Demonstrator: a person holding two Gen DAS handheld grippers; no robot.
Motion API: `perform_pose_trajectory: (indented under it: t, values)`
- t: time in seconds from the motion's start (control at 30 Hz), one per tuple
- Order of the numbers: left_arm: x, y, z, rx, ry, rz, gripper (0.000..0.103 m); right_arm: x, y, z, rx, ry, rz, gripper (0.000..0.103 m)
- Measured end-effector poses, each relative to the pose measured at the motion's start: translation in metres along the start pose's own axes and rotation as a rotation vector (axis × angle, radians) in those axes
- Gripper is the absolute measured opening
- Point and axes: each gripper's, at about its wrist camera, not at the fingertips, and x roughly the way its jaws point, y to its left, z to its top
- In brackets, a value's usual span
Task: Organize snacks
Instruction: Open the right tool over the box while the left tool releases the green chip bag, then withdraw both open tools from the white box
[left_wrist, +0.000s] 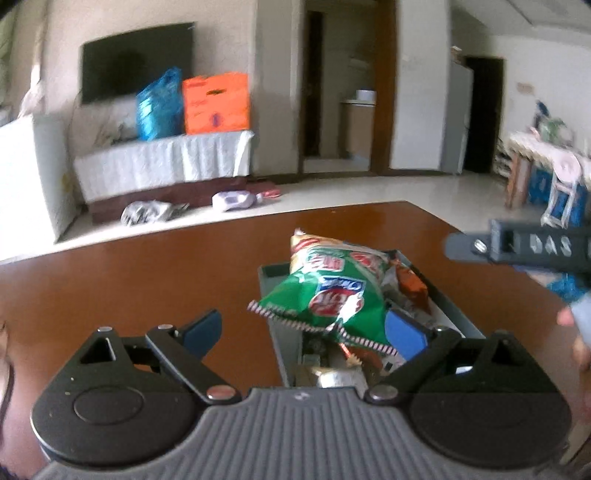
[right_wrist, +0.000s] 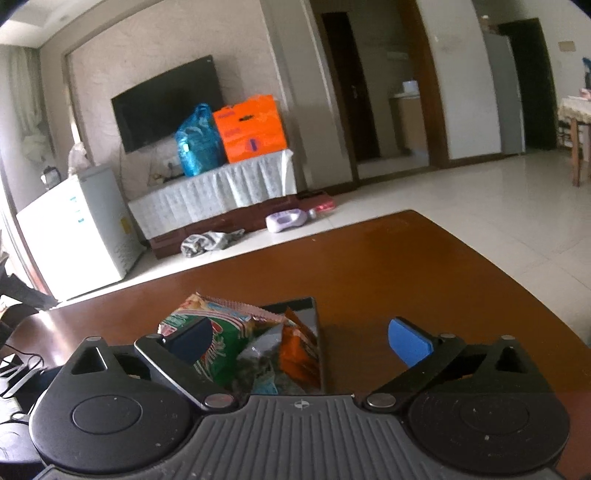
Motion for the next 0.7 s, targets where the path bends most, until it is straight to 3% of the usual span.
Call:
perform_pose_trajectory:
  t: [0.1,0.27,0.43,0.6,0.7]
  values:
    - [-0.016,0.008,-0.006,-0.048,0.024,0.031,0.096,-0.012,-0.007,-0.007,0.015,0.028,-0.032,0.103]
    - [-0.053,0.013,-0.022,-0.032,0.085,0.035,0.096,-0.043,-0.007,-0.021,0.048,0.051,-0.029,0.103]
    - [-0.099,0.014,-0.040,0.008,0.102,0.006,0.098,-0.076,0.001,-0.052,0.004,0.074,0.008,0.103]
    - [-0.132,0.016,-0.061,0.009,0.175,-0.012,0.100,-0.104,0.010,-0.079,-0.007,0.109,0.062,0.103]
    - [-0.146,0.008,-0.070,0.056,0.201,0.017,0.100,-0.111,0.019,-0.087,-0.011,0.146,0.012,0.103]
